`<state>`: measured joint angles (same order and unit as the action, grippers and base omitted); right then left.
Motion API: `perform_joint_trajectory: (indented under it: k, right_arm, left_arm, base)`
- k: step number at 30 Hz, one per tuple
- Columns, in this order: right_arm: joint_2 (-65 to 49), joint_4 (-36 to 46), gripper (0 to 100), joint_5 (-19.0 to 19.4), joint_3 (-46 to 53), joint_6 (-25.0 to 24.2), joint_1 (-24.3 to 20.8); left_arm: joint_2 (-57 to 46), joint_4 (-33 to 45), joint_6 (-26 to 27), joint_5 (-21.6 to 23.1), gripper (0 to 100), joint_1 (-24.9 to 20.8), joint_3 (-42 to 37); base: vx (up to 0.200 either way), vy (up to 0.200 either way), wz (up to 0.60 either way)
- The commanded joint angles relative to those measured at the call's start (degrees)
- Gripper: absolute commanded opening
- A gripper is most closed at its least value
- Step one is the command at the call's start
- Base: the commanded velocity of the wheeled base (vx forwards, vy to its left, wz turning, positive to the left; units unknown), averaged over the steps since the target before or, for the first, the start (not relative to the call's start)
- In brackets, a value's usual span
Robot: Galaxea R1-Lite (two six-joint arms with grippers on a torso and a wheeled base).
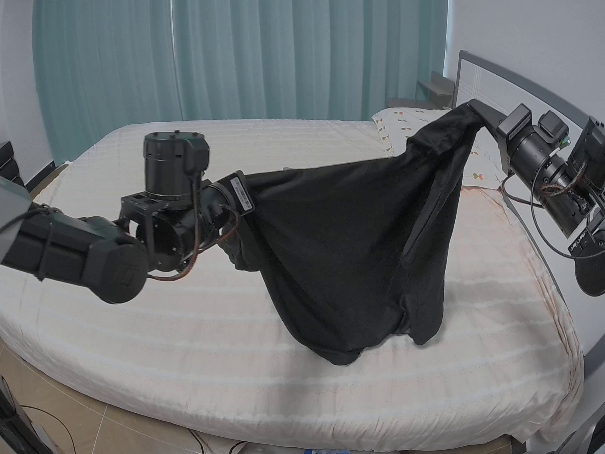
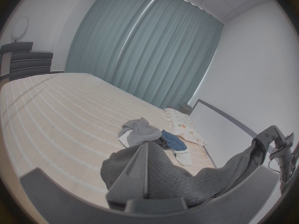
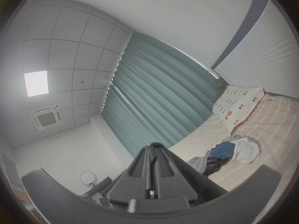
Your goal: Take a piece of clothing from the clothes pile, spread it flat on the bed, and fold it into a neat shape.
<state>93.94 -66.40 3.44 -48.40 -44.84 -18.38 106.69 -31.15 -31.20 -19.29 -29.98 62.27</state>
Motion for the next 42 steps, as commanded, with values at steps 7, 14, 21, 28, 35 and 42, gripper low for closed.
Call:
perform_joint_trajectory:
  k: [7, 14, 21, 28, 35, 42]
  right_arm:
    - [2.9, -2.4, 0, 0.3, 18.4, -4.1, 2.7]
    - [8.2, -2.3, 0, 0.6, 20.2, -8.8, 3.1]
    - [10.5, -2.4, 0, 0.3, 20.4, -8.9, 2.4]
    - [10.4, -2.4, 0, 0.3, 20.7, -8.9, 2.3]
    - [10.4, -2.4, 0, 0.3, 20.6, -8.9, 2.0]
    - [10.2, -2.4, 0, -1.8, 20.6, -8.8, 0.7]
  left_arm:
    - [-6.2, -11.2, -6.5, 4.8, 0, 1.2, -20.7]
    - [-1.8, -21.1, -14.2, 7.2, 0, 1.2, -27.1]
    - [-0.2, -24.5, -14.9, 10.0, 0, 0.7, -31.3]
    - [1.7, -25.5, -15.3, 10.7, 0, 0.9, -31.4]
    - [2.4, -25.5, -17.3, 10.1, 0, 1.5, -30.6]
    - [2.0, -25.5, -18.2, 10.6, 0, 4.7, -29.7]
  base:
    - [0.000, 0.000, 0.00]
    - [0.000, 0.000, 0.00]
    - [0.000, 0.000, 0.00]
    - [-0.171, 0.000, 0.00]
    - [0.000, 0.000, 0.00]
    - [0.000, 0.086, 0.00]
